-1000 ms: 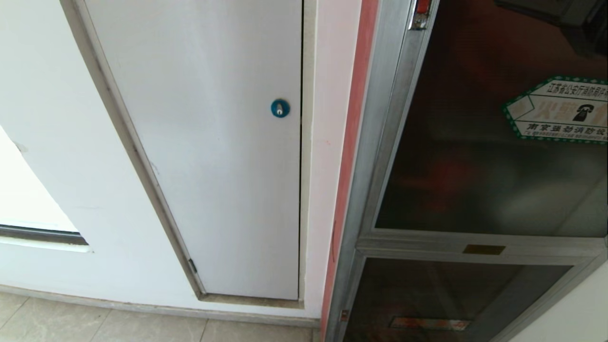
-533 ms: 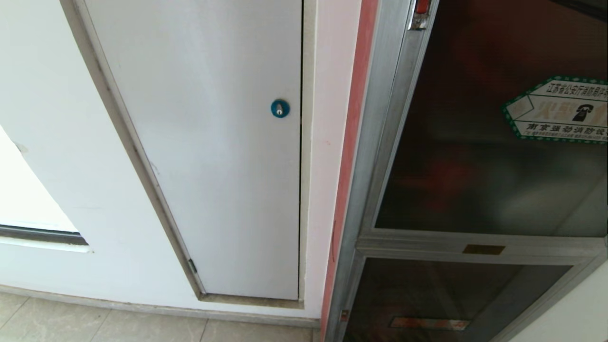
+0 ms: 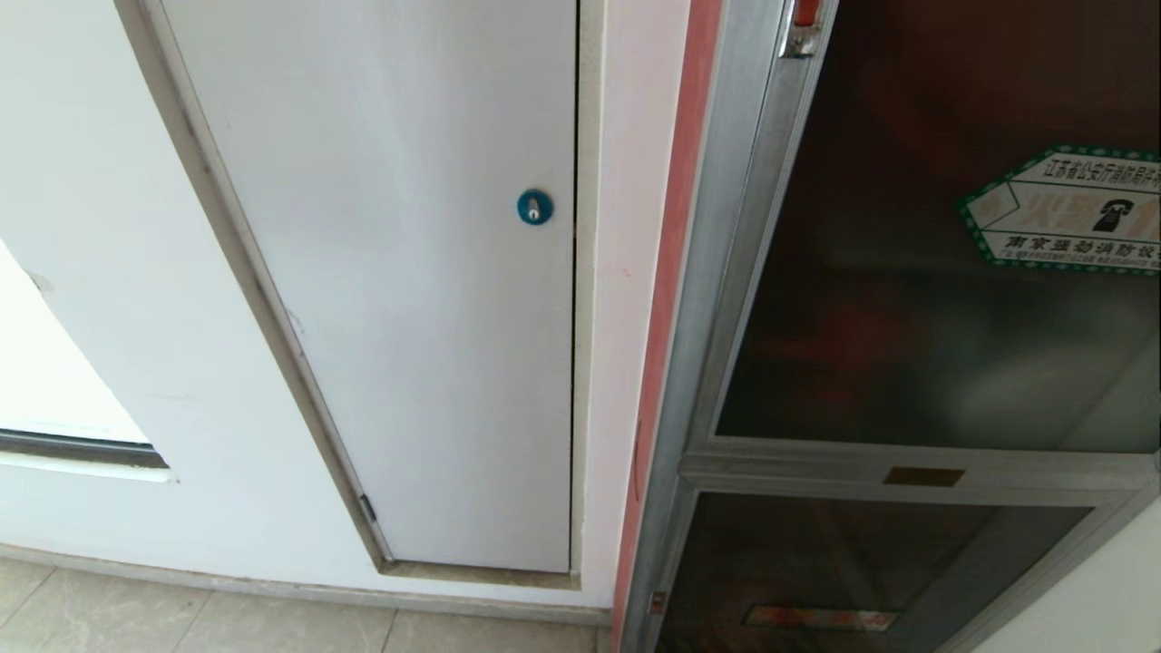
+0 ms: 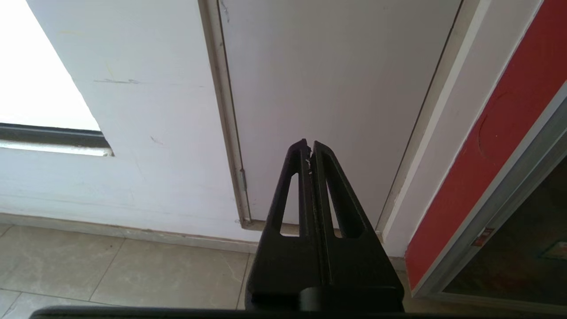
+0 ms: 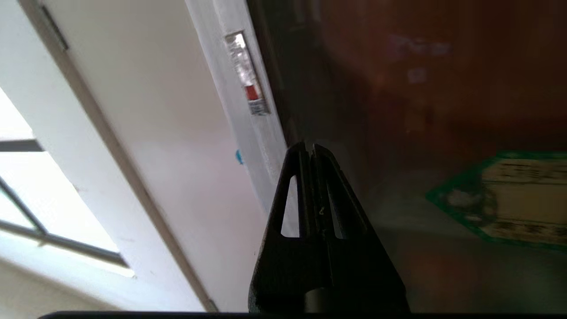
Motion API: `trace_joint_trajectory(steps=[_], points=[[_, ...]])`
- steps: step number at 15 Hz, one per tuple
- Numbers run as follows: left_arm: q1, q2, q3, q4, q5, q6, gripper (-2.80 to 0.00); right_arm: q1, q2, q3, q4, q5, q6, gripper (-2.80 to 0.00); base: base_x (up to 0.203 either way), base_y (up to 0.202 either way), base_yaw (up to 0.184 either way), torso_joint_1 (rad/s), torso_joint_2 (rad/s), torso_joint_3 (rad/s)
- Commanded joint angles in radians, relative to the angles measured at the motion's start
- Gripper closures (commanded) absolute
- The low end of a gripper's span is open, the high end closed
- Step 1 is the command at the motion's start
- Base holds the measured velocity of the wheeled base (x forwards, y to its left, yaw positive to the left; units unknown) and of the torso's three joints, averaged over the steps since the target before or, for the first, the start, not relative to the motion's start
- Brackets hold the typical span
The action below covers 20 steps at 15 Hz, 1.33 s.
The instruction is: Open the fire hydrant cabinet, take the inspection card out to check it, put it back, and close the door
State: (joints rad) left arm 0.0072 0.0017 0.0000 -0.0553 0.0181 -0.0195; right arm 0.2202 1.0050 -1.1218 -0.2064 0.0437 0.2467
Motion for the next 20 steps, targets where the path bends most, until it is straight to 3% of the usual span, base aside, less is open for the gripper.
trace_joint_trajectory(steps=[1,3,6,8,12,20], points=[[0.000,0.000,0.018,-0.001,0.000,0.000,0.00,-0.055,-0.106,0.041,-0.001,-0.003,0.002,0.00,0.000,0.000,0.000,0.000,0.00,0.000],[0.000,0.000,0.018,-0.001,0.000,0.000,0.00,-0.095,-0.182,0.082,0.015,-0.013,0.005,0.00,0.000,0.000,0.000,0.000,0.00,0.000],[0.000,0.000,0.018,0.000,0.000,0.000,0.00,-0.135,-0.306,0.103,0.168,-0.030,0.042,0.00,0.000,0.000,0.000,0.000,0.00,0.000],[0.000,0.000,0.018,-0.001,0.000,0.000,0.00,-0.161,-0.371,0.117,0.193,-0.083,0.048,0.00,0.000,0.000,0.000,0.000,0.00,0.000],[0.000,0.000,0.018,-0.001,0.000,0.000,0.00,-0.182,-0.519,0.193,0.247,-0.094,0.044,0.00,0.000,0.000,0.000,0.000,0.00,0.000],[0.000,0.000,0.018,-0.001,0.000,0.000,0.00,-0.185,-0.795,0.517,0.324,-0.046,-0.025,0.00,0.000,0.000,0.000,0.000,0.00,0.000]])
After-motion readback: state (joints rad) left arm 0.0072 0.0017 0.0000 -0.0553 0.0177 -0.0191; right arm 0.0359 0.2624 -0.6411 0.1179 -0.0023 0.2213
